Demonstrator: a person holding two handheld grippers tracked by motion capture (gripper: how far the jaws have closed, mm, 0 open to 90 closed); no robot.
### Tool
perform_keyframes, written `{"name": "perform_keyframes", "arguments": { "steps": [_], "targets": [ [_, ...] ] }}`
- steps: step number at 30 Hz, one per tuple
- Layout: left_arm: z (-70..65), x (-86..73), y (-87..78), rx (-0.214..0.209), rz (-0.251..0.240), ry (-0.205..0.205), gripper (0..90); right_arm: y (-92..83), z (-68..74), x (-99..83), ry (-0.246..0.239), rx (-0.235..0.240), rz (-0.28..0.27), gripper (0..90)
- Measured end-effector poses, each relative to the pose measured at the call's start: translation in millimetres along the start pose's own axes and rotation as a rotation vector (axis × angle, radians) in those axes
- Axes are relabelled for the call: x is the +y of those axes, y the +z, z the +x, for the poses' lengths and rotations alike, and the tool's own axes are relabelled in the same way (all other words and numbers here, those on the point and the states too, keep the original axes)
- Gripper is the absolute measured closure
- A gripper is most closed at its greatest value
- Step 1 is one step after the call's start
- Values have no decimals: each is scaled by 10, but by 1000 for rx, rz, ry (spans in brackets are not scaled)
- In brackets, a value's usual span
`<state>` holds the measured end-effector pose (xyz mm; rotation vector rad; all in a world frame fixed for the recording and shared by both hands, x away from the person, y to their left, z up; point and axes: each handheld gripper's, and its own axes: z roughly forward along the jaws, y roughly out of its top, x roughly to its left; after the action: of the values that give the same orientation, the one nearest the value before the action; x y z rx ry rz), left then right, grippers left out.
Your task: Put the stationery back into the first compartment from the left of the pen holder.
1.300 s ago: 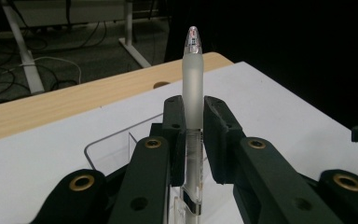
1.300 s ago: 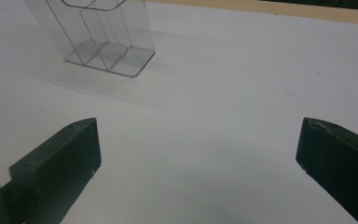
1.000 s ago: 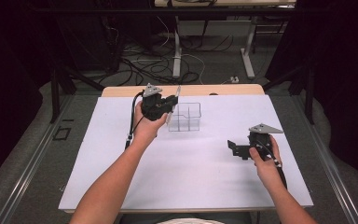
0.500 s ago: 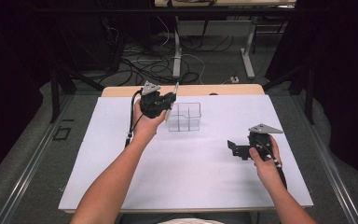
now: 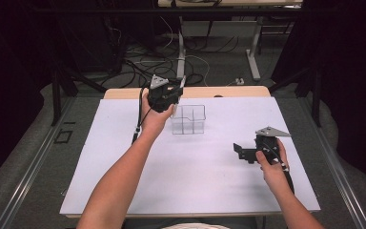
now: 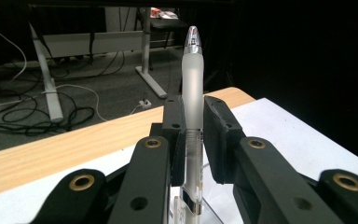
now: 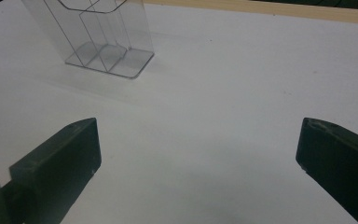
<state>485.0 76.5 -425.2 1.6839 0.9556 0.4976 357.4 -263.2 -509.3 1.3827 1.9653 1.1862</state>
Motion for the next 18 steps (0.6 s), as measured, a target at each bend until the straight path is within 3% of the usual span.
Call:
{"name": "perform_keyframes", "arguments": {
  "steps": [18],
  "targets": [
    [107, -59, 199, 16, -20, 24, 797, -15, -12, -26, 4, -1, 3, 0]
  ]
}}
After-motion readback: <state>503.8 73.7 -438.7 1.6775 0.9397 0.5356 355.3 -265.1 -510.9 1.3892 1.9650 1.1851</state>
